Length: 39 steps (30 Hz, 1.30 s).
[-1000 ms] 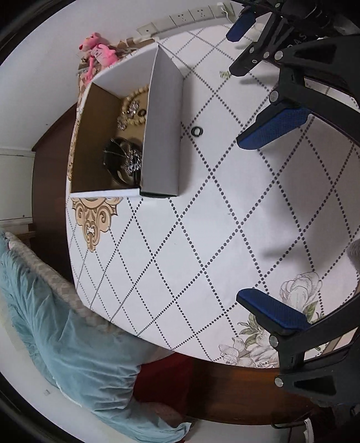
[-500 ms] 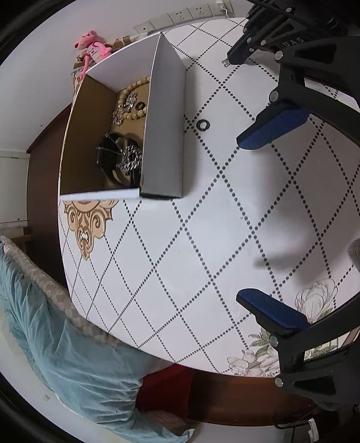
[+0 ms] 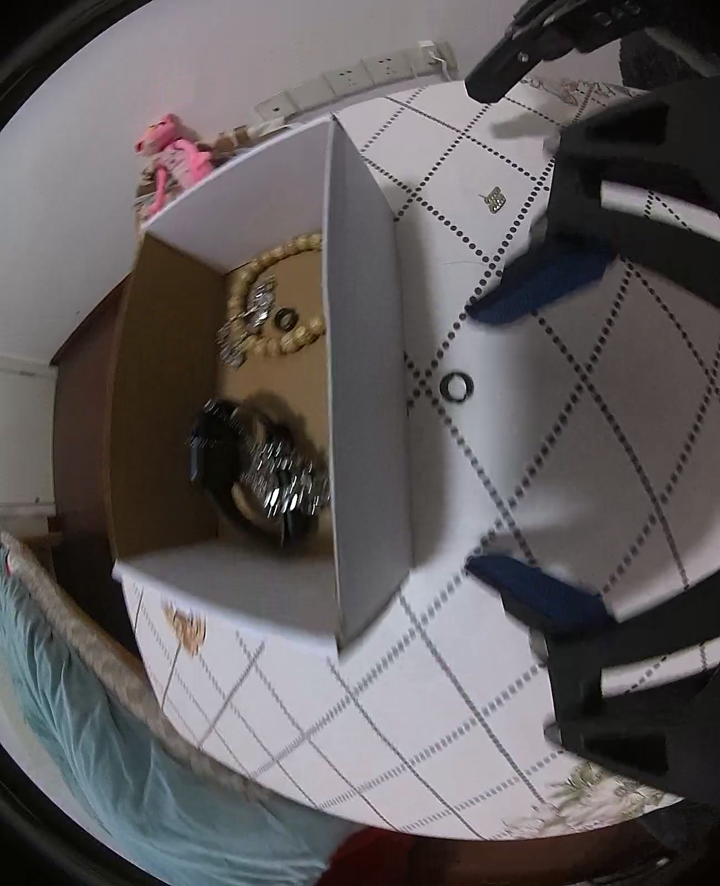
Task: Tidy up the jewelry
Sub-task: 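Grasp the small black ring with the left tool while the right tool grasps the gold earring, then carry the black ring and gold earring into the white box and open both tools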
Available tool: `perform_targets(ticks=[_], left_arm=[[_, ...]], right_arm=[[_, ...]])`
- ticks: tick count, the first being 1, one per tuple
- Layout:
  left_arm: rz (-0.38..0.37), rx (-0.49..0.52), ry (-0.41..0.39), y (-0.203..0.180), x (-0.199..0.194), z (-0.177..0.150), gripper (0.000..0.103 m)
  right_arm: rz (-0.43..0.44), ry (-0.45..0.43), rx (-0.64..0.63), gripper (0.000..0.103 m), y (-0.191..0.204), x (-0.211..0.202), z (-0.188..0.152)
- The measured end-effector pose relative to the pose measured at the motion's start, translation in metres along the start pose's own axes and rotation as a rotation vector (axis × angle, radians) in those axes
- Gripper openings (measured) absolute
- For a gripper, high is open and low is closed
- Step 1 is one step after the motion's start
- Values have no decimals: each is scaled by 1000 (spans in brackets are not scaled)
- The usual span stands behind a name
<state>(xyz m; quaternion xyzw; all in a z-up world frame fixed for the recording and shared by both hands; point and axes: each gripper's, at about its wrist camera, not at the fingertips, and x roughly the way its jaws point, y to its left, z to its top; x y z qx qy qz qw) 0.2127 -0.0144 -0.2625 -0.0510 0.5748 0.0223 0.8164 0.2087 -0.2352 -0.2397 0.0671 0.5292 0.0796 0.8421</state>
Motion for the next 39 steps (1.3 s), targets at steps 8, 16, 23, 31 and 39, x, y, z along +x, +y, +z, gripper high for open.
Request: perform_targets(ticks=[8, 16, 23, 31, 39], left_arm=[[10, 74, -52, -8, -2, 2, 10], [-12, -28, -52, 32, -21, -22, 10], [-5, -66, -45, 47, -32, -44, 10], [-21, -63, -55, 44, -42, -47, 10], [-112, -66, -127, 35, -87, -17, 10]], right_arm=[[19, 51, 22, 2, -1, 10, 1], [71, 61, -43, 33, 24, 20, 2], [2, 71, -163, 33, 56, 43, -8], [-38, 28, -220, 11, 63, 46, -14], [142, -33, -11, 11, 30, -9, 17]])
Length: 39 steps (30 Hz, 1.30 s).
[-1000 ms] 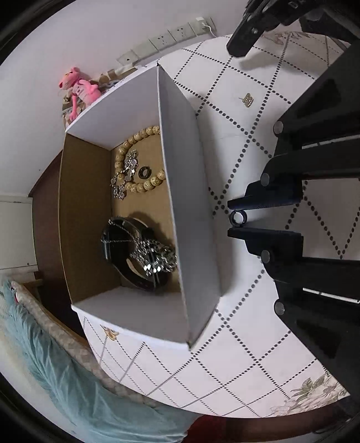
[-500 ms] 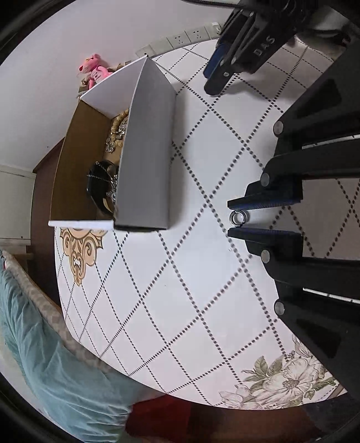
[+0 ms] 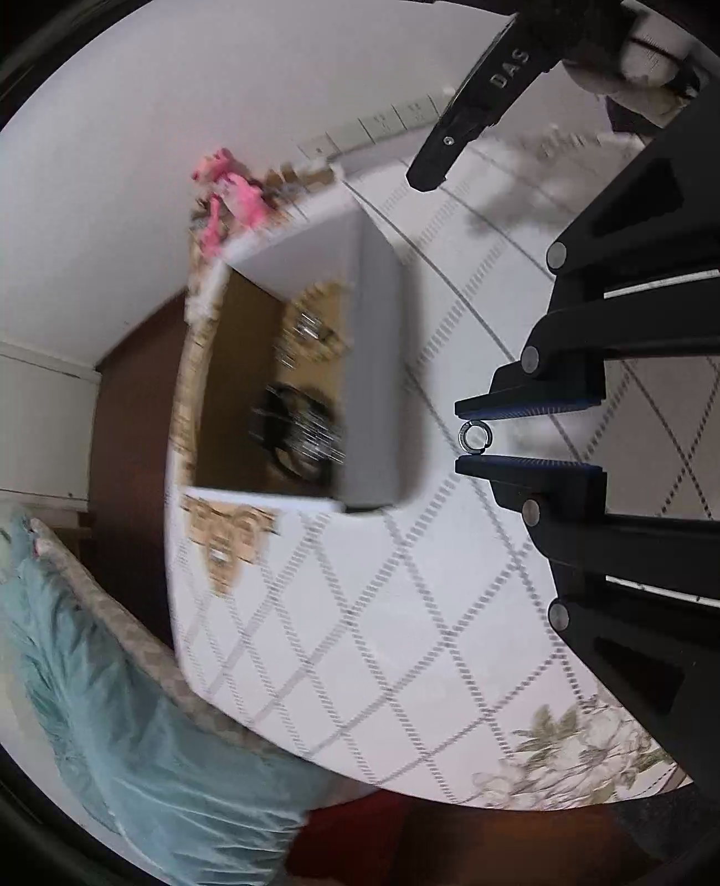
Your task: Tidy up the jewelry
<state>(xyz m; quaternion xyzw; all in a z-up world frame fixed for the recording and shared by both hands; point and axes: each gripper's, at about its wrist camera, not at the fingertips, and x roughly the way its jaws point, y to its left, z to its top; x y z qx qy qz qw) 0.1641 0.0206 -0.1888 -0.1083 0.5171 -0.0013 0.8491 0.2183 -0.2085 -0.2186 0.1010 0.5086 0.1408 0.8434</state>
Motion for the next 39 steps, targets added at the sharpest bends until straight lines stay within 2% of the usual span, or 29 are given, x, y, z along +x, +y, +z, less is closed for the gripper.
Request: perform_targets(ticks=[4, 8, 13, 20, 21, 22, 23, 24, 25, 29, 31, 32, 33, 35, 37, 39], left_arm=[[-70, -1, -18, -8, -10, 43, 10], [-97, 7, 6, -10, 4, 82, 10], [-90, 19, 83, -4, 39, 114, 10], [-49, -15, 151, 5, 57, 131, 13], [-37, -18, 146, 6, 56, 132, 20], [-20, -17, 140, 7, 54, 134, 28], [-16, -17, 134, 8, 53, 136, 51], [-13, -21, 124, 10, 51, 138, 70], [-2, -29, 110, 12, 47, 139, 73], [35, -35, 92, 18, 36, 145, 73], [77, -31, 76, 21, 29, 144, 86], [90, -26, 69, 22, 27, 143, 97], [109, -22, 58, 22, 23, 139, 99], [140, -13, 44, 21, 19, 133, 100], [175, -6, 39, 20, 17, 122, 100], [202, -1, 34, 19, 16, 115, 101]], right_arm=[[103, -29, 6, 11, 13, -22, 40], [144, 2, -21, 11, 29, -9, 76], [135, 131, -52, 11, 43, 36, 105], [108, 214, -53, 13, 42, 58, 125], [103, 214, -50, 14, 41, 58, 127], [99, 215, -50, 19, 41, 57, 128], [102, 218, -49, 30, 41, 56, 129], [101, 218, -48, 36, 41, 55, 129], [92, 216, -50, 44, 42, 54, 131], [68, 205, -62, 44, 44, 46, 133], [27, 196, -82, 45, 45, 41, 133], [-4, 187, -95, 49, 46, 37, 131], [-22, 183, -104, 54, 47, 35, 131], [-88, 174, -134, 86, 48, 30, 126], [-136, 173, -160, 95, 49, 27, 120], [-194, 178, -183, 95, 50, 25, 109]])
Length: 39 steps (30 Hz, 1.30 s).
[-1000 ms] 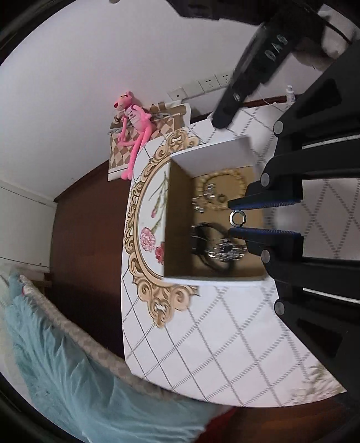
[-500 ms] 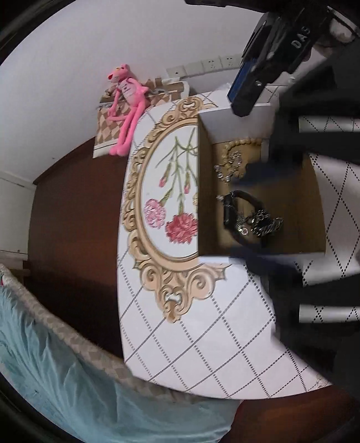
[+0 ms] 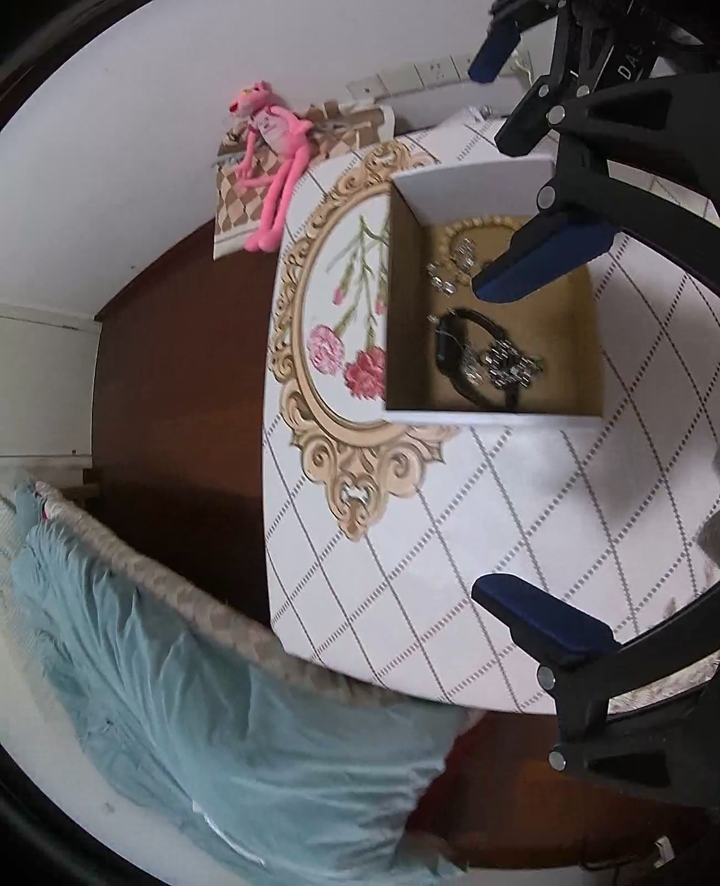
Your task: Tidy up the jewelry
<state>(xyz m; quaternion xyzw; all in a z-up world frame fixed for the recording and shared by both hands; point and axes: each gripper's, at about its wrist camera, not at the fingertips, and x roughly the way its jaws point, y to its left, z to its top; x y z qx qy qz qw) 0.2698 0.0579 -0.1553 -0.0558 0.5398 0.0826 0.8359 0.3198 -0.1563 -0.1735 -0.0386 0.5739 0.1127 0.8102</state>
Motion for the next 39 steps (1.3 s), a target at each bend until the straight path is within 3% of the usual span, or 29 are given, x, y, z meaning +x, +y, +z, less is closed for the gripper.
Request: perform_targets(ticks=[5, 15, 29, 32, 39], left_arm=[[24, 8, -8, -6, -8, -19, 101], [19, -8, -86, -10, -64, -47, 101], [-27, -16, -270, -6, -193, -94, 101], [-9, -12, -311, -6, -217, -102, 101], [-6, -3, -336, -7, -250, -116, 101]], right_arm=[[-70, 13, -12, 101, 0, -1, -20], [-91, -52, 4, 101, -2, -50, -50], [-95, -277, 2, 101, 14, -195, -101], [-98, -321, -2, 103, 17, -223, -113], [-98, -409, -7, 103, 20, -277, -134]])
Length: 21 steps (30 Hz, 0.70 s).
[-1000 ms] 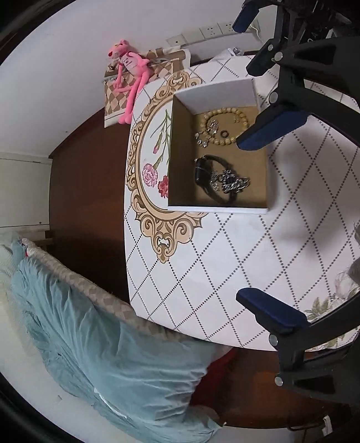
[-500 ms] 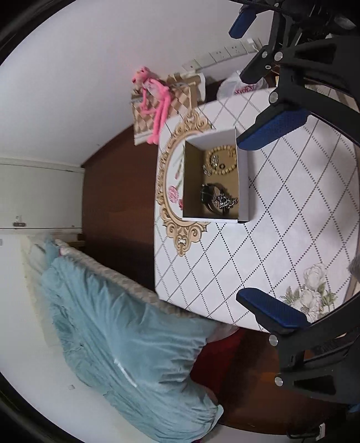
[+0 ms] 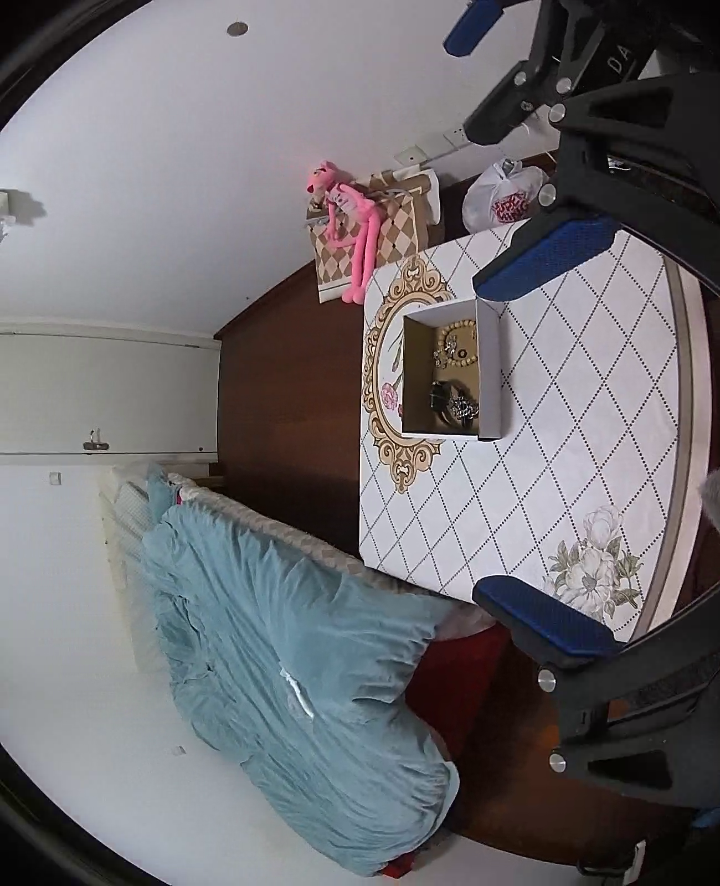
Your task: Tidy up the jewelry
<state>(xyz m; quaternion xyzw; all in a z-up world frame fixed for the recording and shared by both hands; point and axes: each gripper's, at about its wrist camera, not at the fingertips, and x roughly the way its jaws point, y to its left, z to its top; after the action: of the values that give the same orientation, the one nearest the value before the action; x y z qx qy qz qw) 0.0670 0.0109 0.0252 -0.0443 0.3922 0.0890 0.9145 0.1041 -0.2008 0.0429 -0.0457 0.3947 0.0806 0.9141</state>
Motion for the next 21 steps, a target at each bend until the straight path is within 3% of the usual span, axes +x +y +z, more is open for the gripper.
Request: perform_targets(ticks=[9, 21], left_arm=[[-15, 3, -21, 0, -24, -4, 101], [3, 11, 40, -5, 8, 5, 101]], right_arm=[[-17, -56, 0, 103, 0, -36, -3], [-7, -2, 11, 103, -7, -9, 5]])
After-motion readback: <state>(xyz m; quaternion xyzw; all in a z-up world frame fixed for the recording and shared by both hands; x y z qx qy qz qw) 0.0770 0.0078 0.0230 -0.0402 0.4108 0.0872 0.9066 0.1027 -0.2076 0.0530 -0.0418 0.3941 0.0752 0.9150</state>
